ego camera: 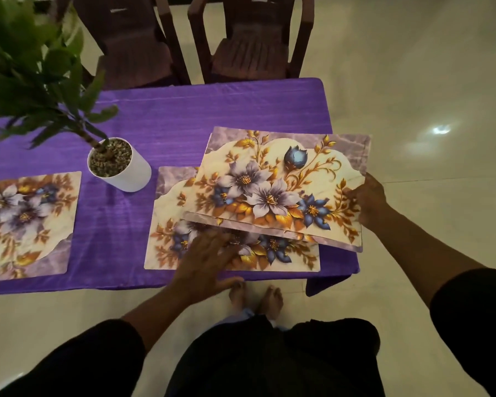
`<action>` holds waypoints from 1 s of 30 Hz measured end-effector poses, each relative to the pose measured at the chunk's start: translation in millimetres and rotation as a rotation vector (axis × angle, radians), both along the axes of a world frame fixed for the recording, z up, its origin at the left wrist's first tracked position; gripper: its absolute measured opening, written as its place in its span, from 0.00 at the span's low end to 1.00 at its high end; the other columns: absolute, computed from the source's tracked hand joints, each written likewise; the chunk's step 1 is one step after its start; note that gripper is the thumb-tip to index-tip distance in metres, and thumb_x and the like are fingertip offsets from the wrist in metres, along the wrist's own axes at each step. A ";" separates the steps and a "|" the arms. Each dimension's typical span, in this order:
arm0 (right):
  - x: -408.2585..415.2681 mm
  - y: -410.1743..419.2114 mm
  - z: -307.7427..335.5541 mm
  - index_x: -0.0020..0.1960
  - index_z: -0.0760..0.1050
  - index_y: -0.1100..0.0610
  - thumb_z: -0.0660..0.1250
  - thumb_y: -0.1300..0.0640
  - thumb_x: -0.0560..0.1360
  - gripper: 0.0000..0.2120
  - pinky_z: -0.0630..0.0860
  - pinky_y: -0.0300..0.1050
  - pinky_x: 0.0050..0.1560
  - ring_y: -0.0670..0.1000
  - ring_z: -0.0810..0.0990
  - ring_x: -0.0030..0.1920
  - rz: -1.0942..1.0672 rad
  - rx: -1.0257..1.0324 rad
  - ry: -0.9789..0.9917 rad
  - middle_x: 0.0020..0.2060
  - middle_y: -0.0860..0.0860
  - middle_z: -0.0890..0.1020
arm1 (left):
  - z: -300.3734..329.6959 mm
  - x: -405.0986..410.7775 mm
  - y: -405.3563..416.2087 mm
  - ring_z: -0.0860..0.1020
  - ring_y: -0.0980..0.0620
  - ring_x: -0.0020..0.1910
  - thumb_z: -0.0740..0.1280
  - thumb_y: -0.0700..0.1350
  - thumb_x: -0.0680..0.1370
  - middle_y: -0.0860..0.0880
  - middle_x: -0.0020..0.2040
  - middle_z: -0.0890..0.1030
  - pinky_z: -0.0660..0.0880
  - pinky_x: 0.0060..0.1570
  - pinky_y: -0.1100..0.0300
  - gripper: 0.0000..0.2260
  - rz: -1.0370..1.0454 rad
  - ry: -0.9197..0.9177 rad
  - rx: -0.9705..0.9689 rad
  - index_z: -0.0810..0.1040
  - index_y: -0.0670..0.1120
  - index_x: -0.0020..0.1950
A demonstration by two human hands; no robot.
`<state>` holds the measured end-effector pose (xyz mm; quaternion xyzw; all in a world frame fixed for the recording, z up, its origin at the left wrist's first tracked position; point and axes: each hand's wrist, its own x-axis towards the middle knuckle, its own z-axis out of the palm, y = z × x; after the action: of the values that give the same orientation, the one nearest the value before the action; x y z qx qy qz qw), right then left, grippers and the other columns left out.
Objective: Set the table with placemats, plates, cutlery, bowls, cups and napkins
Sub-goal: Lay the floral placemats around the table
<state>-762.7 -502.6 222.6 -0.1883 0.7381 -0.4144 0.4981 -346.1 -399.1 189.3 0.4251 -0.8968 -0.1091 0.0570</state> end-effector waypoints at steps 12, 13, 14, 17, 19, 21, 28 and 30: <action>9.9 -10.0 -8.8 0.60 0.78 0.50 0.66 0.69 0.77 0.18 0.83 0.52 0.46 0.54 0.86 0.49 0.045 0.014 -0.015 0.52 0.50 0.86 | 5.5 -41.3 -6.4 0.71 0.42 0.73 0.65 0.67 0.76 0.47 0.76 0.73 0.71 0.69 0.45 0.29 -0.071 -0.249 0.112 0.76 0.56 0.73; 10.8 -10.3 -10.3 0.62 0.78 0.51 0.66 0.68 0.77 0.18 0.84 0.54 0.48 0.54 0.86 0.50 0.049 0.015 -0.016 0.52 0.50 0.86 | 6.6 -42.8 -6.8 0.71 0.42 0.73 0.65 0.67 0.76 0.47 0.76 0.74 0.71 0.69 0.45 0.29 -0.071 -0.255 0.115 0.76 0.56 0.73; 12.0 -10.1 -11.8 0.63 0.77 0.52 0.67 0.68 0.78 0.17 0.83 0.56 0.51 0.55 0.86 0.52 0.053 0.018 -0.016 0.52 0.50 0.86 | 7.5 -43.6 -6.9 0.71 0.43 0.73 0.66 0.67 0.75 0.48 0.76 0.74 0.72 0.68 0.45 0.29 -0.072 -0.262 0.123 0.76 0.56 0.73; 14.0 -6.8 -13.8 0.64 0.77 0.53 0.67 0.67 0.79 0.17 0.83 0.56 0.53 0.55 0.85 0.53 0.066 0.030 -0.008 0.53 0.50 0.86 | 9.6 -46.3 -5.3 0.72 0.44 0.71 0.68 0.65 0.75 0.49 0.75 0.74 0.74 0.65 0.46 0.27 -0.094 -0.272 0.136 0.76 0.57 0.72; 13.3 -5.0 -13.5 0.64 0.77 0.53 0.67 0.66 0.79 0.17 0.83 0.55 0.52 0.55 0.85 0.53 0.071 0.031 -0.002 0.53 0.50 0.85 | 11.7 -50.2 -2.8 0.72 0.45 0.71 0.66 0.63 0.78 0.51 0.76 0.74 0.74 0.64 0.47 0.23 -0.101 -0.247 0.141 0.77 0.57 0.71; 14.0 -3.9 -12.3 0.64 0.77 0.53 0.67 0.66 0.79 0.16 0.83 0.55 0.52 0.55 0.85 0.53 0.076 0.037 0.003 0.52 0.50 0.86 | 14.2 -53.0 0.2 0.73 0.46 0.70 0.64 0.61 0.80 0.52 0.75 0.75 0.75 0.62 0.49 0.20 -0.092 -0.212 0.128 0.80 0.57 0.69; 19.9 4.0 -6.2 0.59 0.78 0.49 0.67 0.65 0.79 0.15 0.81 0.42 0.33 0.49 0.86 0.45 0.070 0.046 -0.014 0.47 0.46 0.86 | 22.3 -53.5 2.2 0.78 0.45 0.63 0.72 0.62 0.75 0.50 0.70 0.80 0.79 0.53 0.50 0.20 -0.116 -0.247 0.101 0.84 0.55 0.64; 19.7 6.2 -4.3 0.57 0.78 0.48 0.67 0.65 0.79 0.14 0.80 0.40 0.30 0.47 0.86 0.42 0.066 0.044 -0.022 0.45 0.45 0.86 | 26.2 -56.5 1.5 0.80 0.45 0.60 0.76 0.63 0.72 0.49 0.67 0.82 0.81 0.49 0.51 0.22 -0.121 -0.277 0.106 0.85 0.54 0.62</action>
<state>-743.0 -496.4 218.4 -0.1970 0.7350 -0.3832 0.5235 -402.6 -397.5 215.5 0.3836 -0.9130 -0.0997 -0.0964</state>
